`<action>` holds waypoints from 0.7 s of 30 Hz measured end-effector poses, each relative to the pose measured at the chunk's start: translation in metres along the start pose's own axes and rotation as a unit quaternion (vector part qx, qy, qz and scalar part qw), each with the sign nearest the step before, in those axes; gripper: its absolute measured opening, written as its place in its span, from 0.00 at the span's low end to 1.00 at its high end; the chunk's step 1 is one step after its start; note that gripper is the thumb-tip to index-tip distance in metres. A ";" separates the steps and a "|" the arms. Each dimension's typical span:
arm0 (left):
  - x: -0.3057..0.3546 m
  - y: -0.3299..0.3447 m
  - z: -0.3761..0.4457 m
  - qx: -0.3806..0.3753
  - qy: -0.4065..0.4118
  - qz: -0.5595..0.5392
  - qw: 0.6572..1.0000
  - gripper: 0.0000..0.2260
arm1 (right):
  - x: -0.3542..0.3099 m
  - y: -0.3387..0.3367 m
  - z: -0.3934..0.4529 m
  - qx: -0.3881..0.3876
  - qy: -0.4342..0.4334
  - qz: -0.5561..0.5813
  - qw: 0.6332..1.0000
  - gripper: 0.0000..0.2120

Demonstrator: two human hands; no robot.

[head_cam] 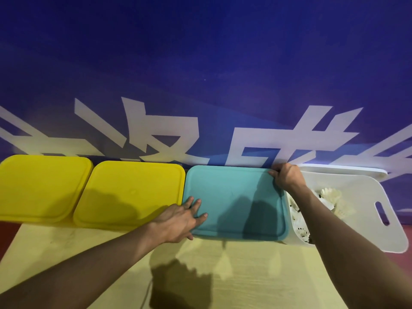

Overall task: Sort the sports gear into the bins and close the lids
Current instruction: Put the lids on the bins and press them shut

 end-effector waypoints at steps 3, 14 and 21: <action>0.001 0.000 -0.001 -0.003 -0.006 -0.002 1.000 0.33 | -0.002 0.000 0.002 0.000 0.001 -0.008 1.000 0.12; 0.008 0.016 -0.007 -0.015 0.001 -0.009 1.000 0.29 | 0.001 -0.001 -0.008 0.022 -0.051 -0.017 0.998 0.15; 0.005 0.016 -0.004 -0.022 0.005 -0.012 1.000 0.29 | 0.001 0.000 -0.012 0.044 -0.041 -0.008 0.998 0.14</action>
Point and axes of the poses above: each hand's wrist, its own z-axis towards the middle knuckle, its own y-axis out of the palm, x = y × z, the point moved 3 cm from there along z, towards the middle knuckle, and after that the axes turned 2 degrees about x, right-handed, at the moved point
